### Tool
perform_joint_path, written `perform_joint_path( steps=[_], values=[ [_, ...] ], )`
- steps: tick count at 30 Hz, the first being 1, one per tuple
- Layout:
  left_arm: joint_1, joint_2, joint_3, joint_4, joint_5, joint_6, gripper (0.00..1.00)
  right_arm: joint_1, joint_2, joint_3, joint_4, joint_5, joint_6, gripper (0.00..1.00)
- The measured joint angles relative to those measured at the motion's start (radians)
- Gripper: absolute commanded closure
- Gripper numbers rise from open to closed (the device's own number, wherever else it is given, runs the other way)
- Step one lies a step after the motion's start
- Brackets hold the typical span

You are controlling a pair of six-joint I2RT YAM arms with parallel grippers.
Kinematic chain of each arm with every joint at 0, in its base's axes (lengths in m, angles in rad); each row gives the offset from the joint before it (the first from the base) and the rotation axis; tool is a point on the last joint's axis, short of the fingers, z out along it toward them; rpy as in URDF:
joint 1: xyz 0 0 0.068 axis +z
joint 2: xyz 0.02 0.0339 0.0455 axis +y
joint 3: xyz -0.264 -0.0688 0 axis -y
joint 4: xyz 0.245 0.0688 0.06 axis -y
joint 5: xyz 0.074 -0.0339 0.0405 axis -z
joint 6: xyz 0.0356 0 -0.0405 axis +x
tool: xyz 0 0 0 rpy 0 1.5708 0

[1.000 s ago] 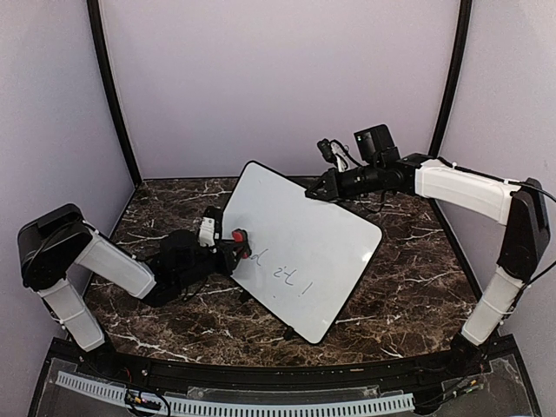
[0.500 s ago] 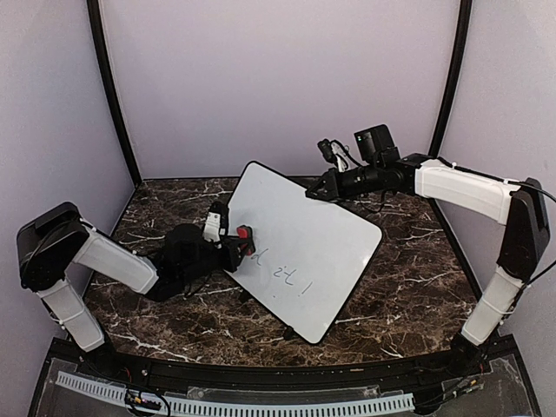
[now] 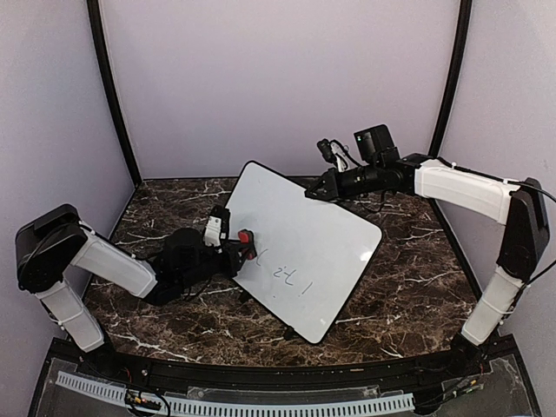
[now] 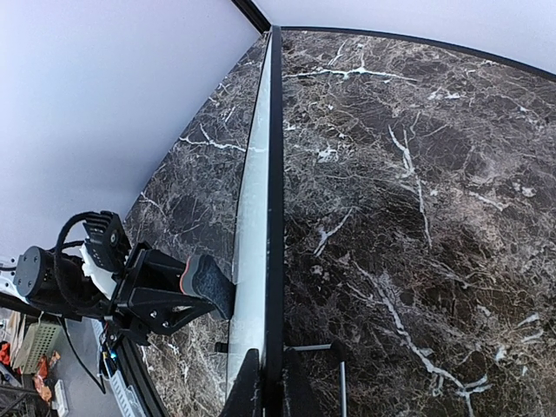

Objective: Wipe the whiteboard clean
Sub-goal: Erase the whiteboard from the whiteboard stand.

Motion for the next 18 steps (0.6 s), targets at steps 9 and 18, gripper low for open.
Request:
perform_joint_path(
  steps=[9,18],
  values=[
    [-0.035,-0.014,-0.059,-0.005,-0.024,-0.006,1.00,0.000,0.000,0.001,0.000,-0.002,0.000,1.00],
    [-0.037,0.008,0.035,-0.050,-0.044,0.019,1.00,-0.001,0.000,0.001,-0.002,0.008,0.001,1.00]
  ],
)
